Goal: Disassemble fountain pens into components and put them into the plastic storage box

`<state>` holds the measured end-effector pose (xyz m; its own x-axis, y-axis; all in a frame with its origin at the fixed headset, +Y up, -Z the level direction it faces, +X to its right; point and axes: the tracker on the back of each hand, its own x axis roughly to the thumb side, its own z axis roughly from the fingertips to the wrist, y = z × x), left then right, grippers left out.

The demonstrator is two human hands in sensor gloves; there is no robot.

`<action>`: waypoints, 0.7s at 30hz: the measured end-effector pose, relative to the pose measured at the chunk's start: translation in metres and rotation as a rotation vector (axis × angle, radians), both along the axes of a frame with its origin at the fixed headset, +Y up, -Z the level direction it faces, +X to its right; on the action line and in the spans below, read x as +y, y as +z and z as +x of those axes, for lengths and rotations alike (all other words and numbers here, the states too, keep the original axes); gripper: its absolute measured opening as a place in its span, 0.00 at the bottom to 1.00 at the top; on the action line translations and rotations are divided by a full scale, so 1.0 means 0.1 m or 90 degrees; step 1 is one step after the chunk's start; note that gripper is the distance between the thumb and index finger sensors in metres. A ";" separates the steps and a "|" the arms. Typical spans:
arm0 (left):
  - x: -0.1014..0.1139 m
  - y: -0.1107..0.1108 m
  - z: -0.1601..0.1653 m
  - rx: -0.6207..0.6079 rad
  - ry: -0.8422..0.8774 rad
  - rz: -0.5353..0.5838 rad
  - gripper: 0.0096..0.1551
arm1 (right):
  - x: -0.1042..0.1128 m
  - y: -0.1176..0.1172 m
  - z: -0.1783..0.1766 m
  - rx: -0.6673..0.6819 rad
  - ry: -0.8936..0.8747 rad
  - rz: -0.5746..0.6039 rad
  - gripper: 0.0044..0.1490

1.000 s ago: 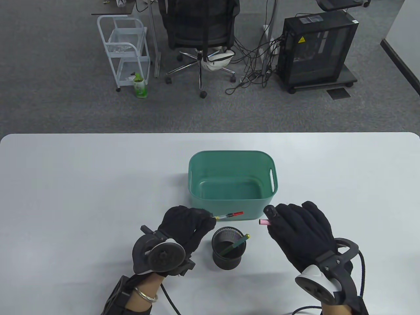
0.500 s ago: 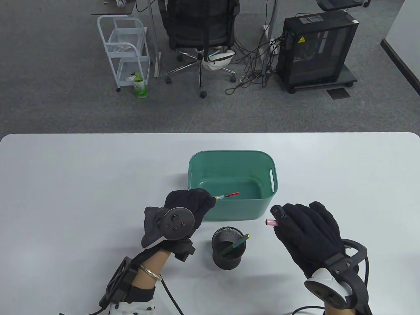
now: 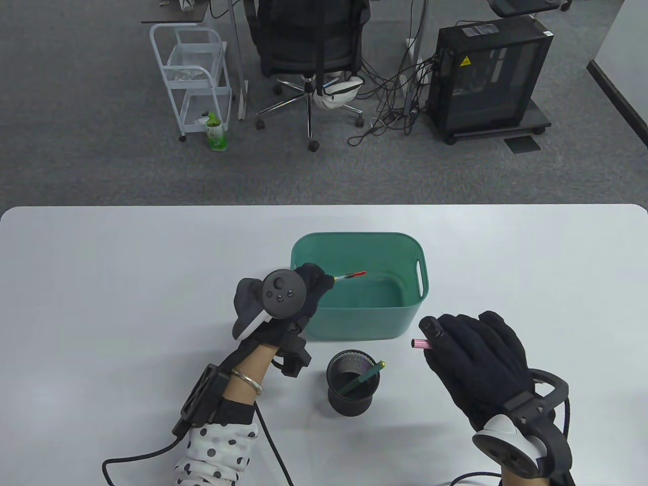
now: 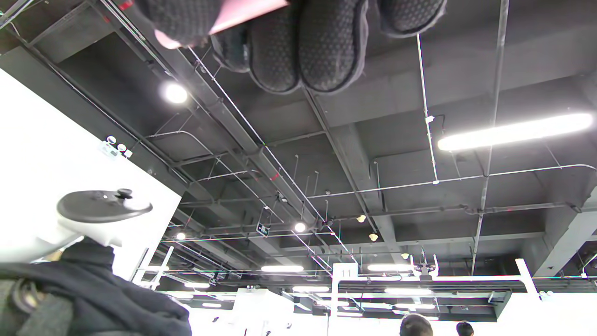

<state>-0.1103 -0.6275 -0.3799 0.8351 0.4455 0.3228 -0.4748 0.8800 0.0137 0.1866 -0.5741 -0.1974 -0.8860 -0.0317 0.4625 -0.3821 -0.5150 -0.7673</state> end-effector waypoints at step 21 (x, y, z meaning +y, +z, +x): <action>-0.21 -0.28 0.17 0.025 -0.024 -0.047 0.24 | 0.02 0.00 -0.01 0.005 0.000 -0.003 0.28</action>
<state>-0.0930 -0.6485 -0.4075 0.8632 0.4345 0.2572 -0.4413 0.8967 -0.0339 0.1858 -0.5725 -0.1975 -0.8826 -0.0298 0.4693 -0.3877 -0.5187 -0.7620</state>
